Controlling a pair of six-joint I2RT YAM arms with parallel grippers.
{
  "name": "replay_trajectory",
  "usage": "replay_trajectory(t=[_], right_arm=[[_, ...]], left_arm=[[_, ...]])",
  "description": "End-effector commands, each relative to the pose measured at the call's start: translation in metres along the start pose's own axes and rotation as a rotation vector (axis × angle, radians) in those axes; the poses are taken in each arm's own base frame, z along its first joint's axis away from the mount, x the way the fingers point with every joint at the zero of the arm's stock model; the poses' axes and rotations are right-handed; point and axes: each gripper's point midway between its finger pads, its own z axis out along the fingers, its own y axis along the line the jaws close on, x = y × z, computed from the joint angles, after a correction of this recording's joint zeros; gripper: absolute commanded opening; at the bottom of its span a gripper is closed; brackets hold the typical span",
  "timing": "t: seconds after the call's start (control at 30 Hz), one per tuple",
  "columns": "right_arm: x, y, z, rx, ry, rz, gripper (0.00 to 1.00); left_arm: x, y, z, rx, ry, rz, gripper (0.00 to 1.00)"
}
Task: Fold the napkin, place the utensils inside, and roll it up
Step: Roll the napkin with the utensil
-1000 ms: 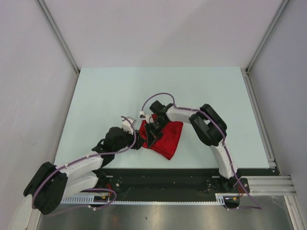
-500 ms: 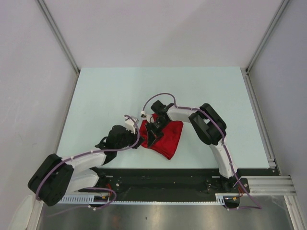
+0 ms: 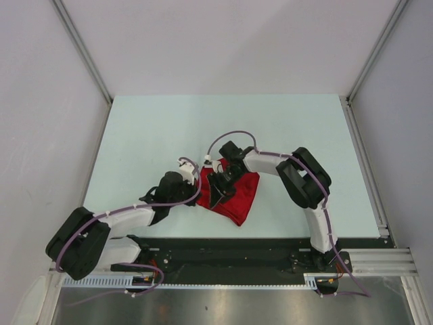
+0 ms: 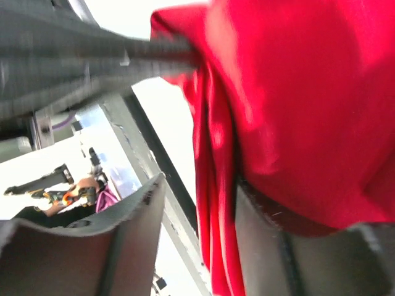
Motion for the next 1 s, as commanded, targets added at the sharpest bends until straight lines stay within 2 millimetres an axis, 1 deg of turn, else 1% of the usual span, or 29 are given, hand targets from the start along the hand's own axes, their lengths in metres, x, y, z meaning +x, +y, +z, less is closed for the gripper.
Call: replay_trajectory(t=[0.0,0.03,0.07,0.1,0.13,0.2,0.23,0.27,0.33,0.4,0.43,0.5,0.63,0.73,0.77,0.93,0.97], right_arm=[[0.003,-0.006,-0.026,0.09,-0.089,-0.036,0.56],[0.002,0.004,-0.035,0.096,-0.124,-0.072,0.57],[0.002,-0.001,-0.038,0.135,-0.144,-0.082,0.59],[0.003,0.002,-0.041,0.148,-0.163,-0.11,0.6],[0.01,0.004,-0.045,0.164,-0.177,-0.13,0.61],[0.01,0.002,-0.049,0.22,-0.21,-0.168,0.61],[0.018,0.004,-0.05,0.241,-0.215,-0.185,0.61],[0.018,-0.001,-0.052,0.287,-0.229,-0.194,0.61],[0.026,-0.003,-0.05,0.33,-0.227,-0.209,0.61],[0.027,-0.004,-0.053,0.387,-0.252,-0.237,0.61],[0.03,-0.003,-0.05,0.405,-0.246,-0.254,0.61],[0.031,-0.008,-0.052,0.473,-0.262,-0.274,0.61],[0.035,-0.015,-0.048,0.57,-0.261,-0.308,0.61],[0.037,-0.025,-0.047,0.622,-0.249,-0.304,0.57],[0.038,-0.025,-0.047,0.626,-0.242,-0.299,0.53],[0.041,-0.027,-0.05,0.63,-0.225,-0.286,0.45],[0.042,-0.026,-0.05,0.627,-0.221,-0.285,0.42]], left_arm=[[-0.012,0.006,0.003,-0.041,-0.009,-0.026,0.0],[-0.012,0.004,0.004,-0.033,-0.003,-0.028,0.0],[-0.012,0.003,0.004,-0.027,-0.001,-0.032,0.0],[-0.012,0.003,0.005,-0.027,-0.002,-0.036,0.0],[-0.012,0.003,0.005,-0.023,0.003,-0.037,0.0],[-0.013,0.003,0.006,-0.021,0.006,-0.042,0.0],[-0.011,0.003,0.008,-0.021,0.017,-0.044,0.0],[-0.012,0.003,0.008,-0.02,0.018,-0.045,0.0],[-0.009,0.005,0.01,-0.022,0.035,-0.054,0.0],[-0.009,0.004,0.01,-0.013,0.041,-0.057,0.0],[-0.01,0.003,0.011,-0.011,0.038,-0.059,0.0],[-0.008,0.004,0.011,-0.008,0.044,-0.063,0.0],[-0.005,0.005,0.012,-0.006,0.056,-0.07,0.0],[-0.004,0.005,0.012,-0.009,0.063,-0.071,0.0],[-0.004,0.006,0.012,-0.011,0.064,-0.073,0.0],[-0.004,0.009,0.009,-0.025,0.066,-0.072,0.0],[-0.004,0.009,0.009,-0.025,0.066,-0.07,0.0]])
